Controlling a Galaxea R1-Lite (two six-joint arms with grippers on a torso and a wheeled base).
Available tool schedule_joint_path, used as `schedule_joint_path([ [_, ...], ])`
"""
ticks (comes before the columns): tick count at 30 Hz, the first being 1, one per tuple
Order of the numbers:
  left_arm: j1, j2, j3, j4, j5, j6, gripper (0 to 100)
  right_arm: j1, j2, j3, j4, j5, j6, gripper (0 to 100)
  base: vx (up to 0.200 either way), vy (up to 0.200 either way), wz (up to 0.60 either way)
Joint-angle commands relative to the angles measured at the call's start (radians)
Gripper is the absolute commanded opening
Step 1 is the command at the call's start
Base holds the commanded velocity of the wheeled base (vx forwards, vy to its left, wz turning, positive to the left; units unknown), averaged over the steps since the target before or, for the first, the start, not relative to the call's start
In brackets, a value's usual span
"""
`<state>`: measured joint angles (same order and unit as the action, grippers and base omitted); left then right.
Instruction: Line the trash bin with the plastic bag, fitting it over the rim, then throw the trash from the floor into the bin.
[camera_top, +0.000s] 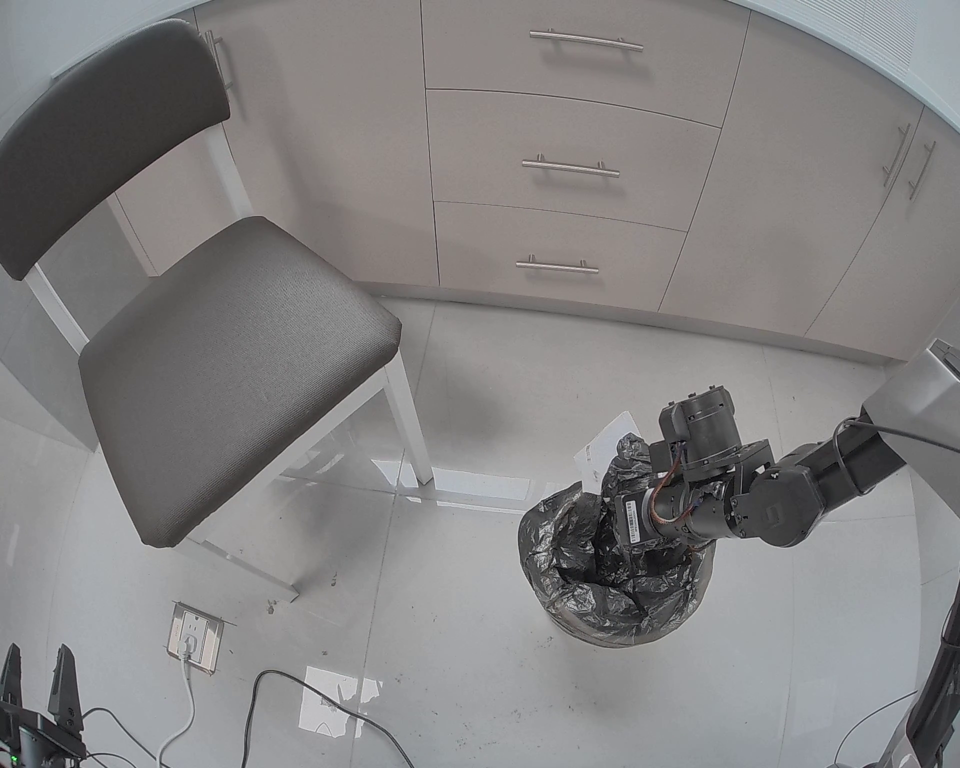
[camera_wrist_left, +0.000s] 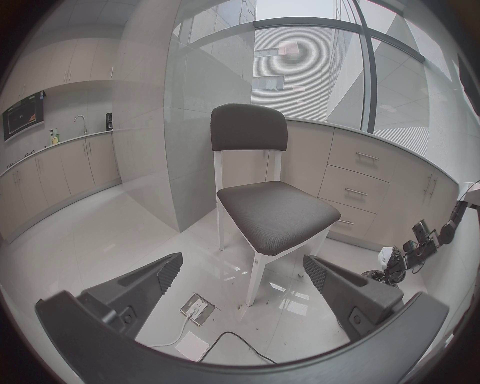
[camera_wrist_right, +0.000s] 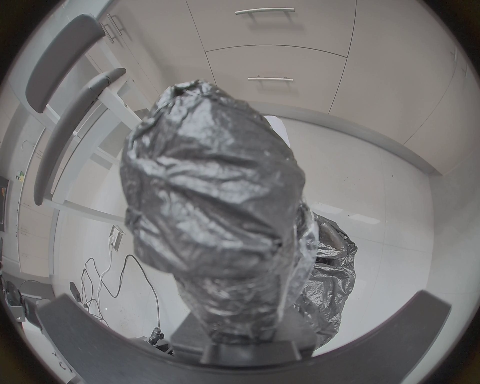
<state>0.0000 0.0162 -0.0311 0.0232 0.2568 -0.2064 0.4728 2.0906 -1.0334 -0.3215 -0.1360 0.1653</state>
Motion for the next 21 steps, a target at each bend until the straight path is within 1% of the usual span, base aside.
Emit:
schedule_joint_path([
  [1, 0.0, -0.015, 0.0, 0.0, 0.001, -0.001, 100, 0.001, 0.026, 0.004, -0.001, -0.001, -0.001, 0, 0.0, 0.0, 0.0],
  [8, 0.0, -0.015, 0.0, 0.0, 0.001, -0.001, 100, 0.003, 0.029, 0.007, -0.002, -0.001, -0.001, 0, 0.0, 0.0, 0.0],
  [9, 0.0, -0.015, 0.0, 0.0, 0.001, -0.002, 100, 0.003, 0.031, 0.007, -0.002, -0.004, -0.001, 100, 0.0, 0.0, 0.0],
  [21, 0.0, -0.015, 0.0, 0.0, 0.001, -0.005, 100, 0.003, 0.032, 0.013, -0.002, -0.014, 0.0, 100, 0.0, 0.0, 0.0],
])
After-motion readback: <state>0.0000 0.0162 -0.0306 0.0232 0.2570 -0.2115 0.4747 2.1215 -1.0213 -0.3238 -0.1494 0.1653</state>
